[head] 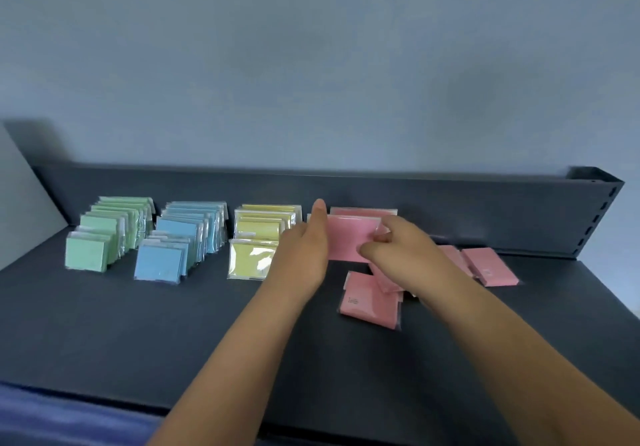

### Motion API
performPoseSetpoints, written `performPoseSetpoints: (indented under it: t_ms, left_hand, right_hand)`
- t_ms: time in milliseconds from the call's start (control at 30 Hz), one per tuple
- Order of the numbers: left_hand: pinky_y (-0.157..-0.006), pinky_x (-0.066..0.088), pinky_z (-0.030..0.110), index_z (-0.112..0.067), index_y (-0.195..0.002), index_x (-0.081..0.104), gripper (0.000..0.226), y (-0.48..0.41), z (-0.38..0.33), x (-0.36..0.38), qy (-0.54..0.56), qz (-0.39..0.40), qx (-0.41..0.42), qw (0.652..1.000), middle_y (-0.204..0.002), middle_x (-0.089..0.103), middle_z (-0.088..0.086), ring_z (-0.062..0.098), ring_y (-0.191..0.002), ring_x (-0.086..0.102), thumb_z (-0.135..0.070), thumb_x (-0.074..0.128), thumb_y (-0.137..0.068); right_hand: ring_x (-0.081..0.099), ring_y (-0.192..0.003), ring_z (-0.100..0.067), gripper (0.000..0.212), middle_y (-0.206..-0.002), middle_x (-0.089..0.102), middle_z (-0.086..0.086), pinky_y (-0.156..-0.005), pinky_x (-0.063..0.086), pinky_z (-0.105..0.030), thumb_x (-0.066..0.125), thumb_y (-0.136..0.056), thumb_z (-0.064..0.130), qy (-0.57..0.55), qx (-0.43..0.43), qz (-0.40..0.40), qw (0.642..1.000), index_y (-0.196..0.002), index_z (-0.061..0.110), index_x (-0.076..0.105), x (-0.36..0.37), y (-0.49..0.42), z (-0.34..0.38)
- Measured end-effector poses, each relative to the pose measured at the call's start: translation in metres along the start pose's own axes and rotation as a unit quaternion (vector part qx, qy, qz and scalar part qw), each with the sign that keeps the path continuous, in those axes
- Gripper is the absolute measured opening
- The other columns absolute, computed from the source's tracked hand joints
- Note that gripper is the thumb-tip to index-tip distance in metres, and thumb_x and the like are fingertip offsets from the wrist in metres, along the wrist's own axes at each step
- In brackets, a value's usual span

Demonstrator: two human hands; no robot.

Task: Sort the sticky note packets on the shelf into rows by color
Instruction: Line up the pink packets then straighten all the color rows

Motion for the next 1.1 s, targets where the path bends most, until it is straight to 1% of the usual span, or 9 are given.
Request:
performPoseSetpoints:
  t_ms: [67,233,500,600,733,800,900,1000,1100]
  left_hand:
    - [-0.091,0.041,0.040,-0.019,-0.112,0.065,0.064,-0.003,0.001,0.004,-0.018,-0.003,-0.016,1.000,-0.119,0.064,0.006,0.027,-0.109,0.059,-0.066,0.023,-0.101]
    - [-0.112,0.038,0.051,-0.019,-0.128,0.063,0.078,-0.014,0.000,0.004,-0.030,-0.019,-0.027,0.999,-0.142,0.059,0.008,0.031,-0.136,0.050,-0.074,0.021,-0.092]
    - [-0.107,0.042,0.049,-0.006,-0.136,0.055,0.080,-0.019,0.004,0.030,-0.077,0.019,-0.021,0.997,-0.140,0.054,0.026,0.039,-0.129,0.054,-0.069,0.023,-0.099]
    - [-0.106,0.042,0.050,-0.001,-0.136,0.052,0.093,-0.023,0.006,0.037,-0.070,0.022,-0.027,0.997,-0.144,0.051,0.026,0.039,-0.132,0.053,-0.077,0.022,-0.093]
    - [-0.090,0.049,0.044,-0.012,-0.126,0.063,0.086,-0.030,0.009,0.037,-0.078,0.021,-0.014,0.997,-0.132,0.062,0.018,0.034,-0.119,0.061,-0.079,0.021,-0.092]
    - [-0.072,0.041,0.034,-0.014,-0.121,0.064,0.078,-0.029,0.009,0.034,-0.091,0.017,0.005,0.996,-0.124,0.065,0.013,0.029,-0.111,0.062,-0.075,0.022,-0.096]
    - [-0.071,0.037,0.024,-0.024,-0.108,0.066,0.056,-0.016,0.004,0.025,-0.079,-0.003,0.080,0.994,-0.107,0.065,-0.008,0.007,-0.097,0.059,-0.066,0.030,-0.101]
    - [-0.098,0.044,0.030,-0.030,-0.117,0.069,0.044,-0.001,-0.009,0.016,-0.097,-0.024,0.207,0.973,-0.121,0.067,-0.016,0.005,-0.115,0.059,-0.059,0.038,-0.103]
    - [-0.116,0.034,0.036,-0.024,-0.142,0.057,0.061,0.008,-0.015,0.015,-0.289,-0.036,0.293,0.910,-0.146,0.056,-0.007,0.014,-0.140,0.043,-0.063,0.032,-0.101]
  right_hand:
    - [0.065,-0.091,-0.011,0.018,-0.098,0.068,0.010,-0.081,0.055,-0.033,0.066,-0.084,0.029,0.000,0.002,0.016,1.000,-0.101,0.030,0.061,0.000,-0.004,-0.001]
    - [0.064,-0.091,-0.011,0.008,-0.098,0.067,0.004,-0.074,0.049,-0.027,0.064,-0.088,0.024,-0.015,0.003,0.047,0.999,-0.088,0.025,0.057,-0.001,-0.010,0.002]
    - [0.065,-0.084,-0.019,0.015,-0.093,0.068,-0.004,-0.069,0.048,-0.032,0.062,-0.086,0.026,0.016,0.028,0.022,0.999,-0.097,0.016,0.064,-0.012,-0.016,-0.012]
    - [0.064,-0.075,-0.029,0.021,-0.093,0.070,-0.020,-0.064,0.043,-0.032,0.059,-0.084,0.018,0.018,0.023,0.007,1.000,-0.094,0.001,0.068,-0.018,-0.016,-0.014]
    - [0.061,-0.077,-0.026,0.023,-0.085,0.068,-0.014,-0.067,0.044,-0.033,0.059,-0.086,0.020,0.021,0.030,0.011,0.999,-0.098,0.002,0.067,-0.020,-0.019,-0.019]
    - [0.065,-0.091,-0.024,0.023,-0.097,0.070,-0.005,-0.076,0.049,-0.033,0.061,-0.090,0.028,0.020,0.031,0.012,0.999,-0.104,0.011,0.066,-0.023,-0.019,-0.021]
    - [0.057,-0.126,-0.022,0.050,-0.139,0.061,0.001,-0.090,0.042,-0.033,0.059,-0.096,0.045,0.051,0.023,0.002,0.998,-0.138,0.019,0.056,-0.040,-0.013,-0.022]
    - [0.039,-0.146,-0.015,0.062,-0.160,0.042,0.011,-0.107,0.033,-0.030,0.054,-0.097,0.056,0.110,-0.007,-0.011,0.994,-0.153,0.031,0.046,-0.063,-0.004,-0.022]
    - [0.029,-0.152,-0.014,0.069,-0.166,0.031,0.012,-0.118,0.026,-0.034,0.048,-0.096,0.064,0.173,-0.029,-0.026,0.984,-0.158,0.036,0.036,-0.081,0.010,-0.026]
Point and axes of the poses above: each hand's wrist, its own y-axis away from the middle knuckle, its own x-axis out of the palm, z = x × y, the point moved 3 cm from there along -y, towards the middle knuckle
